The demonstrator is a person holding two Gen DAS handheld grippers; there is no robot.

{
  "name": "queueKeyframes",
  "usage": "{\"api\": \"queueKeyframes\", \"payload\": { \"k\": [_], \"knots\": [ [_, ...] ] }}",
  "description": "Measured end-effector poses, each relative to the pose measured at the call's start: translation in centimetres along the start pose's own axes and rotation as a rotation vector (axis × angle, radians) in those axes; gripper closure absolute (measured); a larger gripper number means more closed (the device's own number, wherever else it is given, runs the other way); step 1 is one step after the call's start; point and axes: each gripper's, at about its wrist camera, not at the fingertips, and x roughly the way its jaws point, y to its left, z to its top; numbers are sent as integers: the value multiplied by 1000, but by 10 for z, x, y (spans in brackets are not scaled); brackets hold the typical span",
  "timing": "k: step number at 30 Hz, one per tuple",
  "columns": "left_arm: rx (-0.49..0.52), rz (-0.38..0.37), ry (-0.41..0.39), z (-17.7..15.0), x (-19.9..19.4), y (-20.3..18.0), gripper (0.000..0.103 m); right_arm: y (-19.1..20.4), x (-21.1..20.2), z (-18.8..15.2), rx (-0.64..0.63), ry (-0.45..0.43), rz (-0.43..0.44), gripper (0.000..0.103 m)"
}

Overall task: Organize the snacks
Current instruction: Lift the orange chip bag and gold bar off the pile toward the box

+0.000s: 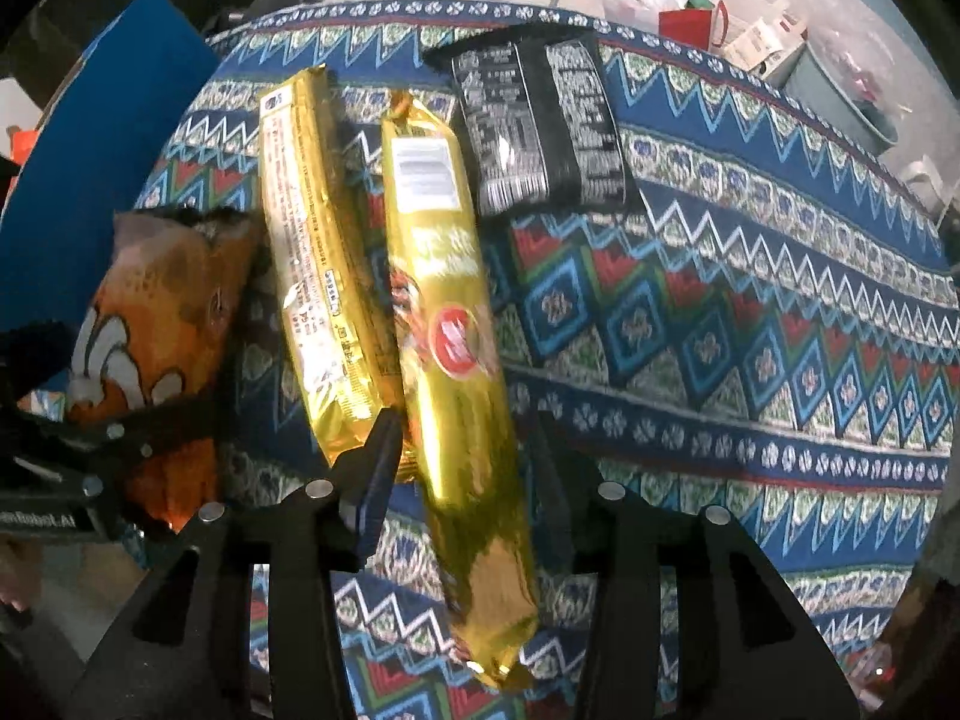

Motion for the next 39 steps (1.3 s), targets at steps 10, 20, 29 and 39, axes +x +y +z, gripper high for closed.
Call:
{"api": "queueKeyframes", "payload": {
  "k": [10,20,29,39],
  "knots": [
    [23,7,-28,-3,-10,7,45,8,22,34,-31,-57,-26,63],
    [47,49,-92,-13,-33,18,47,37,3,10,-27,-91,-95,78],
    [90,73,-202,-19,-75,18,47,43,-39,1,-9,-170,-96,78],
    [130,108,-301,-24,-113,19,47,53,-71,9,-8,-237,-70,78]
  ]
}}
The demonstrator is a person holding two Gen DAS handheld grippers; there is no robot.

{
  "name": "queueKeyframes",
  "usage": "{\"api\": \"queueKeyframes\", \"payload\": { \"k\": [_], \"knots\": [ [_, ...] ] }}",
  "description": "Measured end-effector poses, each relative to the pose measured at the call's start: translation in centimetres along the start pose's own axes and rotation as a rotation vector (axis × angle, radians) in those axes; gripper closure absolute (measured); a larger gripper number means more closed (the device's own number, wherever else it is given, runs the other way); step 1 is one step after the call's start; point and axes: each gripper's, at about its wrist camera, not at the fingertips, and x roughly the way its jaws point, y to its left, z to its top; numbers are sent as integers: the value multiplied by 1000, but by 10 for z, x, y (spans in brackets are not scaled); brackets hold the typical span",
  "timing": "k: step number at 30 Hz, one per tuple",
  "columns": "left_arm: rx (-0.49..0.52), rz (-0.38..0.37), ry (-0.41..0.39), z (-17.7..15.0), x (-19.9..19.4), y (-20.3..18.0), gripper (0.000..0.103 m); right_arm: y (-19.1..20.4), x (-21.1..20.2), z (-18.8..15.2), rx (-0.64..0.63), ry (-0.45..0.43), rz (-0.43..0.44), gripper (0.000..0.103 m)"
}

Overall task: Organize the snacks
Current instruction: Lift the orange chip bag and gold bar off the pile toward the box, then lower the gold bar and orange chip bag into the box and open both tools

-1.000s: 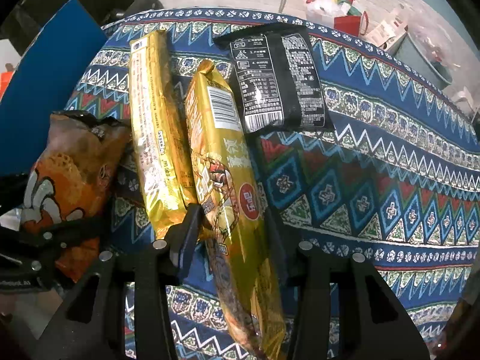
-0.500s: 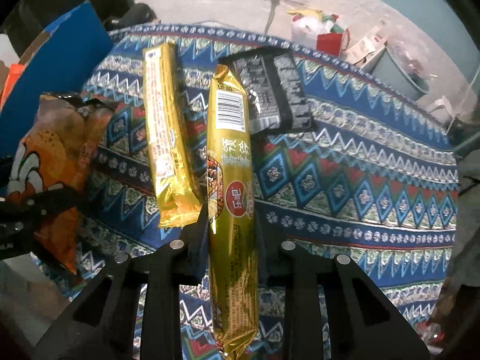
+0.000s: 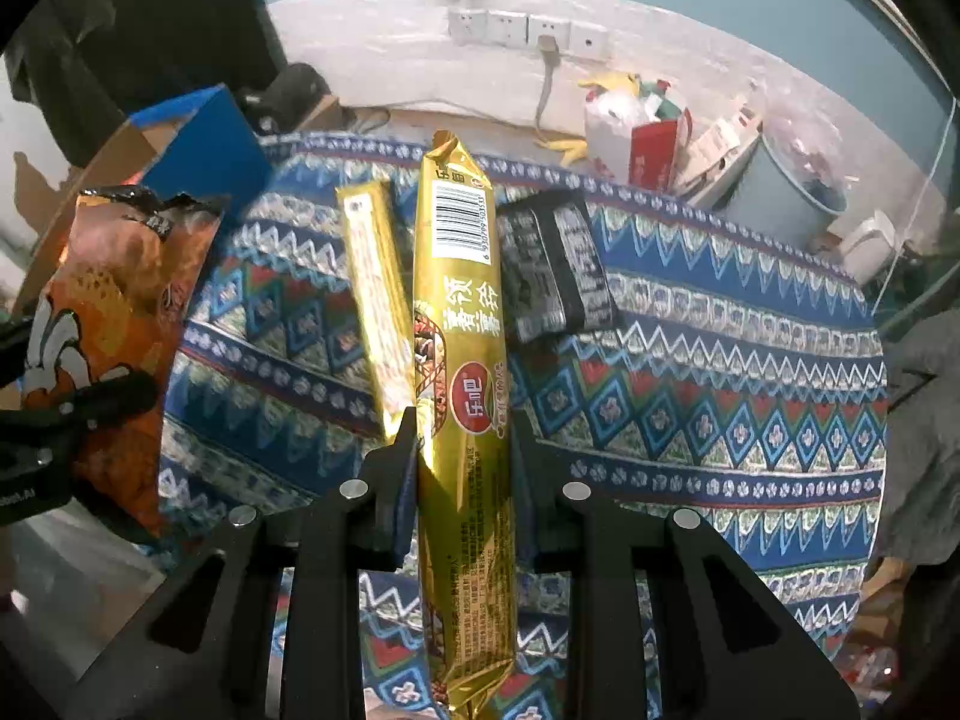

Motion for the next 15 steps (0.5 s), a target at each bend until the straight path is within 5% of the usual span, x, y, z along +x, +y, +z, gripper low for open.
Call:
{"api": "queueKeyframes", "payload": {
  "k": [15],
  "knots": [
    [22,18,-98,12,-36,16,47,34,-32,40,-7,-86,81,78]
  ]
}}
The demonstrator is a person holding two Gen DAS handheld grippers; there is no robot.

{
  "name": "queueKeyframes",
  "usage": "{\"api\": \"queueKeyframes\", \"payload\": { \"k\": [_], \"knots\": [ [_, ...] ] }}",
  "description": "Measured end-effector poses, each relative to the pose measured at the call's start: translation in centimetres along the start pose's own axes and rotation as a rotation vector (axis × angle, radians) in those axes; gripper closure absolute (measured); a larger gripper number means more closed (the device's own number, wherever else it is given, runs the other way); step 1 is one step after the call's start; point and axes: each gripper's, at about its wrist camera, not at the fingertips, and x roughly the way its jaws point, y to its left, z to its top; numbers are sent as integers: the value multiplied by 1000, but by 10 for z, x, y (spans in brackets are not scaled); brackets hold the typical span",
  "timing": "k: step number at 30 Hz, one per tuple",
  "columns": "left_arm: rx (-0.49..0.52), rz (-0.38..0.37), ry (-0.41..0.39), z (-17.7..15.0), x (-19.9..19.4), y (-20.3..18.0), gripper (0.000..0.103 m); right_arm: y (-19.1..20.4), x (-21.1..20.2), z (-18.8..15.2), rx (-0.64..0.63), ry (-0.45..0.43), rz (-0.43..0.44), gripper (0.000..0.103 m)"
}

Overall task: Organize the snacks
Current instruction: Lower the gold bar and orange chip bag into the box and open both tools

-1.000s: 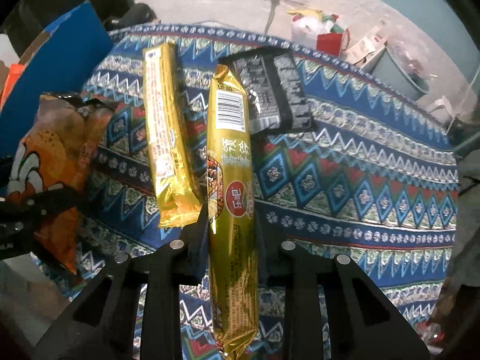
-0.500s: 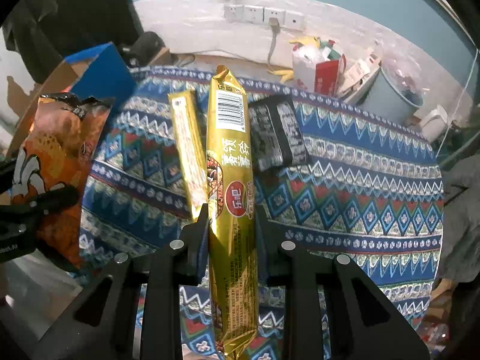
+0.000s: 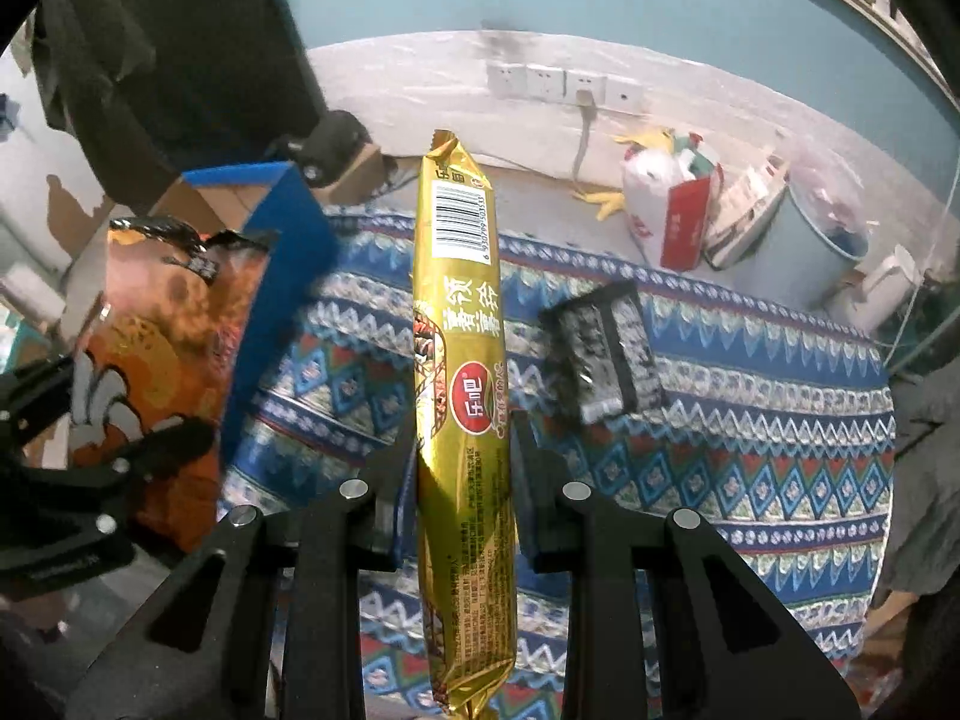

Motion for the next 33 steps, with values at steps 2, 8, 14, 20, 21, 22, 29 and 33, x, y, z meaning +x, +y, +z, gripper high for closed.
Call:
{"api": "queueKeyframes", "payload": {
  "k": [2,8,14,20,21,22,29,33],
  "knots": [
    [-8,2,-9,2,-3,6,47,8,-1,7,-7,-7,11,78],
    [-28,11,-42,6,-18,28,47,32,0,25,-16,-16,47,78],
    [-49,27,-75,6,-32,54,47,58,6,40,-37,-14,71,78],
    [-96,33,-87,4,-39,85,47,86,16,54,-56,-1,104,78],
    [-107,36,-88,3,-40,92,47,91,17,57,-58,0,108,78],
    [-115,40,-88,2,-40,97,47,95,18,59,-61,0,111,78],
    [-182,73,-76,0,-39,142,47,133,32,80,-75,13,152,78],
    [-217,90,-68,-4,-38,167,47,154,41,91,-81,25,177,78]
  ]
}}
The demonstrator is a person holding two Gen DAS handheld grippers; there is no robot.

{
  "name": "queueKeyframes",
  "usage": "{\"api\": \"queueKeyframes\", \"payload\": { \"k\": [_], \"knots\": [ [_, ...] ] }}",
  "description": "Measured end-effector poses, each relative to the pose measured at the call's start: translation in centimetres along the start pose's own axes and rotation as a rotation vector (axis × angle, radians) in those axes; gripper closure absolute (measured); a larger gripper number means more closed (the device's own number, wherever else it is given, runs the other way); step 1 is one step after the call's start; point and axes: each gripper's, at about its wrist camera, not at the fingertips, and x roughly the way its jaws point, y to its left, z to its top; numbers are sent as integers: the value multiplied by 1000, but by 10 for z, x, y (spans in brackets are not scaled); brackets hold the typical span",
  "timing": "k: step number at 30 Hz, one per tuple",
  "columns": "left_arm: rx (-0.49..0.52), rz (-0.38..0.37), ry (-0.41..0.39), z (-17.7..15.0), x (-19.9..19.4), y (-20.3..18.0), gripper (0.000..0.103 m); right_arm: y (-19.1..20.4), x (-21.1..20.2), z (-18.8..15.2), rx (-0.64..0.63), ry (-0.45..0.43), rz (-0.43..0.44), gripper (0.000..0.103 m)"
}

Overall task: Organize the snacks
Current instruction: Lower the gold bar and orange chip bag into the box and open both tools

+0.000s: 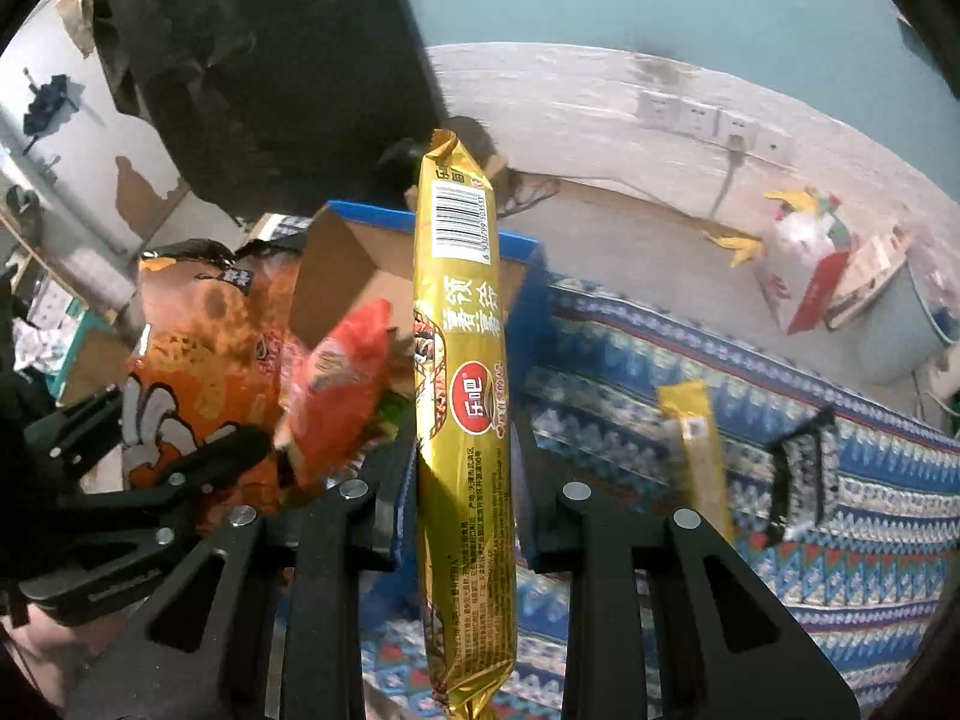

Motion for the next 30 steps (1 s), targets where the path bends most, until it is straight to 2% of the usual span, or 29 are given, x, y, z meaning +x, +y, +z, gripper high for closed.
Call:
{"api": "queueKeyframes", "payload": {
  "k": [14,22,25,27,28,30],
  "knots": [
    [-109,51,47,-1,20,62,47,47,53,26,16,65,59,78],
    [-123,81,80,-4,26,69,46,59,73,30,39,105,84,77],
    [-126,91,79,-3,25,69,42,60,70,32,38,96,85,75],
    [-127,107,64,-2,20,67,34,59,65,33,34,83,74,75],
    [-126,111,56,-1,18,67,31,59,62,34,32,77,70,74],
    [-126,119,42,0,14,64,27,58,53,34,27,64,65,62]
  ]
}}
